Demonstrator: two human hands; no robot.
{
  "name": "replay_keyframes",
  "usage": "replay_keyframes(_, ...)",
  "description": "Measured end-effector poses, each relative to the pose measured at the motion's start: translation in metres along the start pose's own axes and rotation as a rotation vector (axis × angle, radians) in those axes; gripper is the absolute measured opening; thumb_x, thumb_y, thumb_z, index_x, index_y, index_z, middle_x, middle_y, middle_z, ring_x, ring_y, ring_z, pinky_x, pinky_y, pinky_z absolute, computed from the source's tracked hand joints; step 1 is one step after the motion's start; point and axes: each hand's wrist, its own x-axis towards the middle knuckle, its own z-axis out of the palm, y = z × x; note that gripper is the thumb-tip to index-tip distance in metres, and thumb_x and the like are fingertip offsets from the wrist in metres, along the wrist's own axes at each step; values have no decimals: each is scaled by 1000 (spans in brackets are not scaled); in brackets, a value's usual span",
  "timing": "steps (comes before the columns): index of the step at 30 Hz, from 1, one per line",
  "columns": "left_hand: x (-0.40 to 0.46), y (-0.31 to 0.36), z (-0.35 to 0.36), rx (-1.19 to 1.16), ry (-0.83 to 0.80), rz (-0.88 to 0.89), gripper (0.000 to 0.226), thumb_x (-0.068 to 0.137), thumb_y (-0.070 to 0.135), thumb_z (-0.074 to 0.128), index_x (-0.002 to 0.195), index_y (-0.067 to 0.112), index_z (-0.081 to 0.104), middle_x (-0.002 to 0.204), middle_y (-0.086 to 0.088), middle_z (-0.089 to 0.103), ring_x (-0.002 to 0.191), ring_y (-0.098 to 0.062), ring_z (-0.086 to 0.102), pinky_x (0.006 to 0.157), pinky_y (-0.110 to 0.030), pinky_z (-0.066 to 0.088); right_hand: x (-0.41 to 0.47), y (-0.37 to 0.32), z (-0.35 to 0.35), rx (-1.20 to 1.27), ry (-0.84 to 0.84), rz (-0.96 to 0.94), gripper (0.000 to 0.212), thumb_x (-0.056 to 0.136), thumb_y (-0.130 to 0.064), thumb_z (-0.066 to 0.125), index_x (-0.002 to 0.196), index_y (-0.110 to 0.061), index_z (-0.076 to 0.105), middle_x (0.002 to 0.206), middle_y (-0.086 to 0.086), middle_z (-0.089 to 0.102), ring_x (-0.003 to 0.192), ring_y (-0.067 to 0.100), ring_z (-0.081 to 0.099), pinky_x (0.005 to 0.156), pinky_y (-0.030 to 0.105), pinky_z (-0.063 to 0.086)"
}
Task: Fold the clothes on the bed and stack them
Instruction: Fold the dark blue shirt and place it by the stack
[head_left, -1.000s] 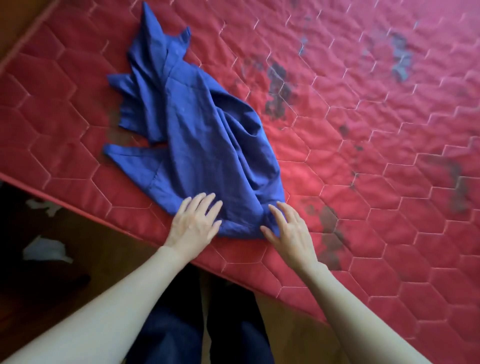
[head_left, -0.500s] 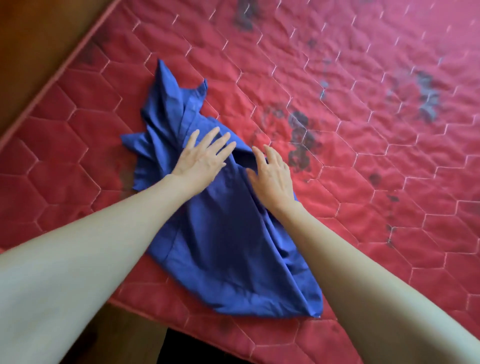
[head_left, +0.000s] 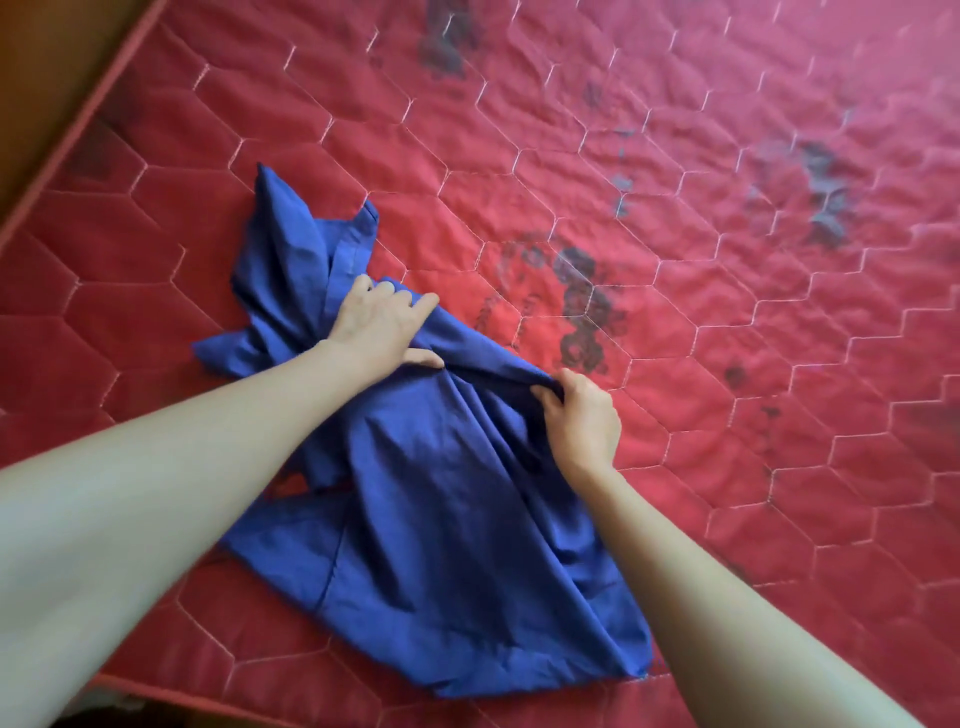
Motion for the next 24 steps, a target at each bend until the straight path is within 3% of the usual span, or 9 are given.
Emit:
replay_keyframes(2, 9, 11, -13, -20, 30, -26, 65, 87, 72, 38, 130, 24, 48, 118, -5, 52, 107, -25, 49, 89, -38, 32, 8, -5, -18, 75, 51, -29, 15, 92, -28, 58, 93, -14, 63, 96, 3, 66, 90, 29, 59, 63, 33, 33)
replay_keyframes(4, 21, 19, -29, -46, 77, -28, 41, 91, 53, 49, 116, 23, 61, 120, -4, 48, 110, -25, 45, 90, -38, 32, 20, -10, -41, 153, 91, -60, 12, 90, -26, 60, 96, -18, 68, 96, 1, 68, 90, 26, 60, 65, 33, 38)
replay_keyframes(6, 32, 21, -47, -133, 145, -60, 26, 93, 28, 51, 110, 18, 67, 119, -4, 53, 111, -26, 46, 91, -37, 31, 35, -14, -68, 193, 138, -88, 12, 89, -25, 62, 97, -21, 70, 97, 0, 69, 91, 23, 60, 66, 31, 36)
replay_keyframes(8, 41, 14, -73, -242, 248, -98, 26, 93, 17, 47, 110, 15, 68, 113, -6, 62, 108, -29, 52, 91, -37, 31, 51, -14, -101, 216, 199, -106, 13, 88, -27, 64, 98, -22, 71, 99, 0, 70, 93, 22, 61, 67, 28, 33)
replay_keyframes(12, 39, -8, -164, -420, 569, -95, 24, 95, 22, 55, 108, 14, 73, 104, -13, 71, 97, -35, 62, 83, -37, 38, 74, -21, -185, 230, 365, -231, 18, 88, -28, 65, 102, -19, 73, 102, 2, 72, 97, 21, 63, 73, 28, 38)
replay_keyframes(17, 0, -11, -274, -471, 899, -4, 28, 91, 33, 56, 105, 17, 74, 95, -14, 71, 90, -38, 64, 74, -42, 45, 57, -26, -277, 275, 588, -442, 16, 85, -28, 64, 93, -18, 73, 92, 2, 70, 86, 21, 62, 73, 28, 39)
replay_keyframes(20, -32, 11, -289, -359, 997, 90, 29, 89, 32, 56, 96, 12, 76, 85, -15, 70, 80, -37, 65, 68, -42, 47, 24, -6, -286, 276, 611, -511, 14, 85, -27, 66, 90, -15, 73, 88, 3, 69, 80, 23, 62, 71, 35, 45)
replay_keyframes(24, -74, 65, -244, -222, 959, 108, 8, 81, 14, 68, 78, 9, 73, 71, -11, 67, 64, -33, 63, 59, -39, 49, -26, 44, -245, 147, 528, -501, 9, 83, -20, 71, 88, -13, 73, 87, 6, 69, 83, 30, 65, 66, 38, 47)
